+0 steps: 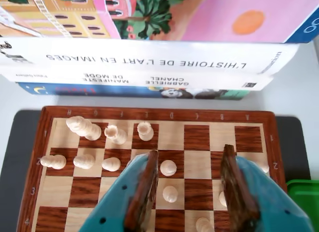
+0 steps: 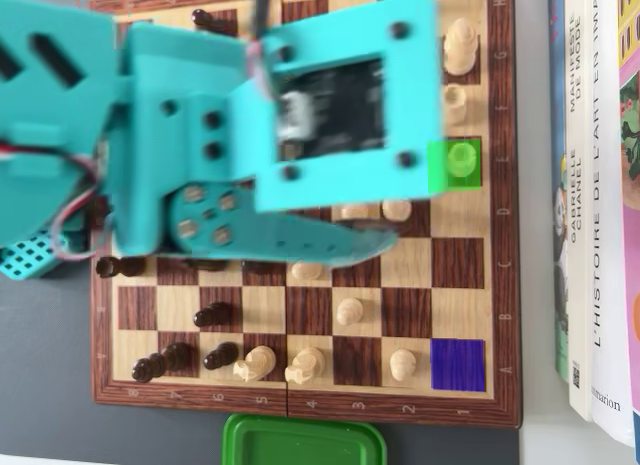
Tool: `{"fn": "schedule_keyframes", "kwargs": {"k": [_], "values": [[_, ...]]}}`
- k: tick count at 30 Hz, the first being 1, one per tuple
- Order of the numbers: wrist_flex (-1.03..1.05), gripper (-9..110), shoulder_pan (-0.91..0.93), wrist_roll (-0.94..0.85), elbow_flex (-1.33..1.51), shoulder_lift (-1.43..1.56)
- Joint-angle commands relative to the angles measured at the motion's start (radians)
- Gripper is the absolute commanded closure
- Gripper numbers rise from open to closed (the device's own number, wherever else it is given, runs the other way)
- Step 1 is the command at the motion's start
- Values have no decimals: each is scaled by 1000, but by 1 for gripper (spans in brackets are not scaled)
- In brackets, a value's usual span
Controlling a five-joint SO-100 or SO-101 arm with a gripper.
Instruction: Play chess
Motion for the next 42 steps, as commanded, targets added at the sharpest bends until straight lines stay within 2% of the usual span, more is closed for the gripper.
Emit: {"fn": "schedule_keyframes", "kwargs": {"k": [1,21,42], "values": [[-89,83,20,-3,49,112],[-916,83,6,-5,545,425],[-1258,83,12,-49,1140,1134]]}}
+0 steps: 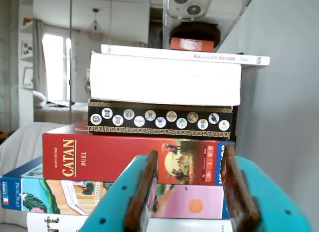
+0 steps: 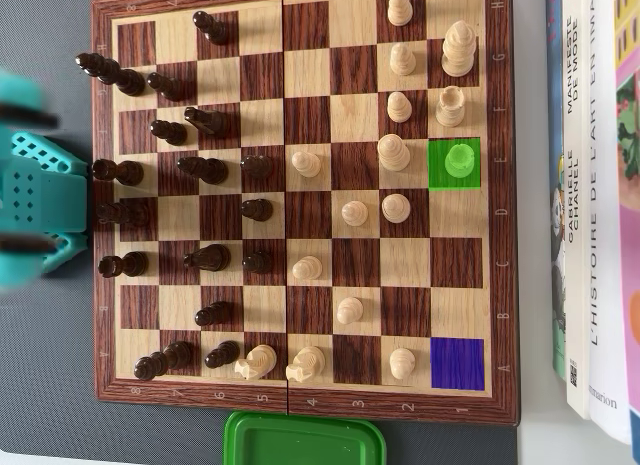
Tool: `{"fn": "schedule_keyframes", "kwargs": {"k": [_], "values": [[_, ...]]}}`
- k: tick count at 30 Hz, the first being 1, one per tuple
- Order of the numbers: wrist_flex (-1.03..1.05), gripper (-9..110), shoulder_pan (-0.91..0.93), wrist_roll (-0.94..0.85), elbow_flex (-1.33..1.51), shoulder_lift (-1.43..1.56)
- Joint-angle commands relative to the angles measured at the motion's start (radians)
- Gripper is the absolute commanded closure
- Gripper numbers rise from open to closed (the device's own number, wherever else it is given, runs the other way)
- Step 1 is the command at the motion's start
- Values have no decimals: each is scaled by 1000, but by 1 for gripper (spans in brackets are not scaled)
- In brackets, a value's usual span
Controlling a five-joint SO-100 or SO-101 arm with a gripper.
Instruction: Play chess
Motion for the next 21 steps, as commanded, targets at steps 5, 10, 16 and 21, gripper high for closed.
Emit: {"fn": "schedule_keyframes", "kwargs": {"k": [5,10,16,21], "values": [[-69,82,-2,-46,121,236],[-218,82,-3,-46,187,282],[-509,83,8,-55,212,282],[-706,83,-2,-54,212,284]]}}
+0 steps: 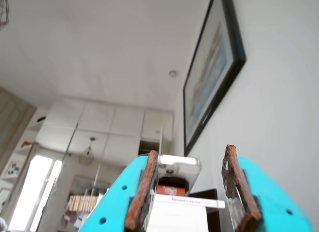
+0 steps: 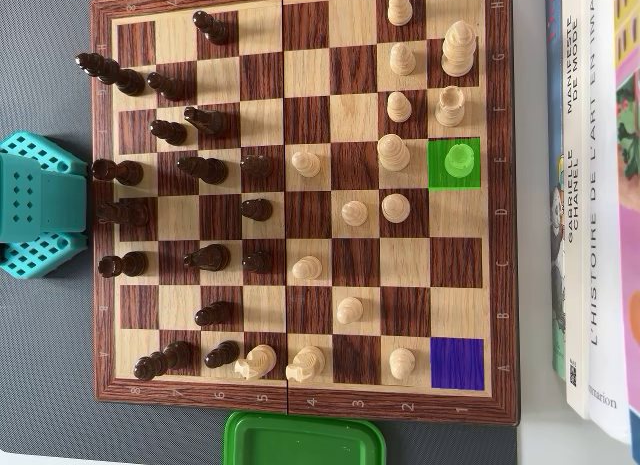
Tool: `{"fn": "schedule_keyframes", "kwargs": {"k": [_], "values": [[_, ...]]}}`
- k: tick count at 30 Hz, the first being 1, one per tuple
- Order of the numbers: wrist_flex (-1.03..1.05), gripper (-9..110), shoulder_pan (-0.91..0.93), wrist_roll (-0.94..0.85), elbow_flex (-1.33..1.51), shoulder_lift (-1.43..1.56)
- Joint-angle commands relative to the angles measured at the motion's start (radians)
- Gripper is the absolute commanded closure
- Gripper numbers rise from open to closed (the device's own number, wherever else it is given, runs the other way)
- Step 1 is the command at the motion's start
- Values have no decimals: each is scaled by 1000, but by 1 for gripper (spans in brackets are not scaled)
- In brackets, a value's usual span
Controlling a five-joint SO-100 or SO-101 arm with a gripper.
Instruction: Play chess
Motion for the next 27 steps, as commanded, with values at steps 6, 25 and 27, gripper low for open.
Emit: {"fn": "schedule_keyframes", "kwargs": {"k": [6,25,27], "values": [[-356,83,-2,-5,20,11],[-733,83,-2,-5,20,11],[-733,83,-2,2,20,11]]}}
